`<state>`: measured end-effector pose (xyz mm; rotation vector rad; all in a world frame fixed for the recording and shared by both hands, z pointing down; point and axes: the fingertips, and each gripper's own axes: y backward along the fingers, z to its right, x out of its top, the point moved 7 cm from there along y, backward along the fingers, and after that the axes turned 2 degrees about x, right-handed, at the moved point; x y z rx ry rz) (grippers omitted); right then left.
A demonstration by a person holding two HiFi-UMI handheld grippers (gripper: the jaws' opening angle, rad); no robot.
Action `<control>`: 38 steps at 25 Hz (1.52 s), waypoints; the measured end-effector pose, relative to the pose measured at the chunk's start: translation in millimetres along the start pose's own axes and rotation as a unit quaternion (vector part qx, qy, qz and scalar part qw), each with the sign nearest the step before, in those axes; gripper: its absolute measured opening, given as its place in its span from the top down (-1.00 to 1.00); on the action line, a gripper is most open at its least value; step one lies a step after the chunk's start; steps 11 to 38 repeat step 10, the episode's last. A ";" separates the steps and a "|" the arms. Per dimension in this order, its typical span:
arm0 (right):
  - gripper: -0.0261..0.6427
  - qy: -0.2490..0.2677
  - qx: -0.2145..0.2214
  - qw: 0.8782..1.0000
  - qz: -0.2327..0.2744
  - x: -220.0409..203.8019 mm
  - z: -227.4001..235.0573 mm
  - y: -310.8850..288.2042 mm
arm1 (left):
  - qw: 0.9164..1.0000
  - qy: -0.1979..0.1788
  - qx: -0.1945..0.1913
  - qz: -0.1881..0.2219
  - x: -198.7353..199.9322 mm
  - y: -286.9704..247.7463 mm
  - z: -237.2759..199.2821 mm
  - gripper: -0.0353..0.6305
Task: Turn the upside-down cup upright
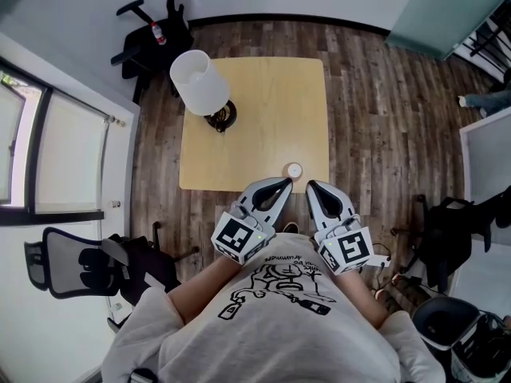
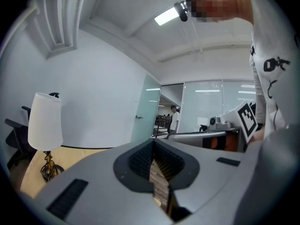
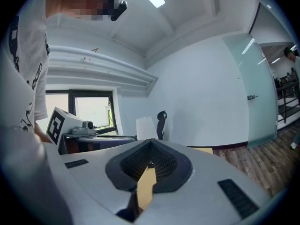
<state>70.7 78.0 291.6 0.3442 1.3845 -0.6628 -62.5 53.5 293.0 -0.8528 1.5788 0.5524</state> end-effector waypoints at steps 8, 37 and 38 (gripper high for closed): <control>0.85 -0.002 -0.004 1.000 0.000 -3.0 -4.2 2.1 | 1.000 -0.001 -0.002 0.003 -2.5 2.1 8.0 0.87; 0.85 -0.001 -0.004 1.000 0.000 -3.7 -5.1 1.4 | 1.000 -0.004 -0.003 0.006 -3.5 2.7 9.3 0.87; 0.85 -0.001 -0.004 1.000 0.000 -3.7 -5.1 1.4 | 1.000 -0.004 -0.003 0.006 -3.5 2.7 9.3 0.87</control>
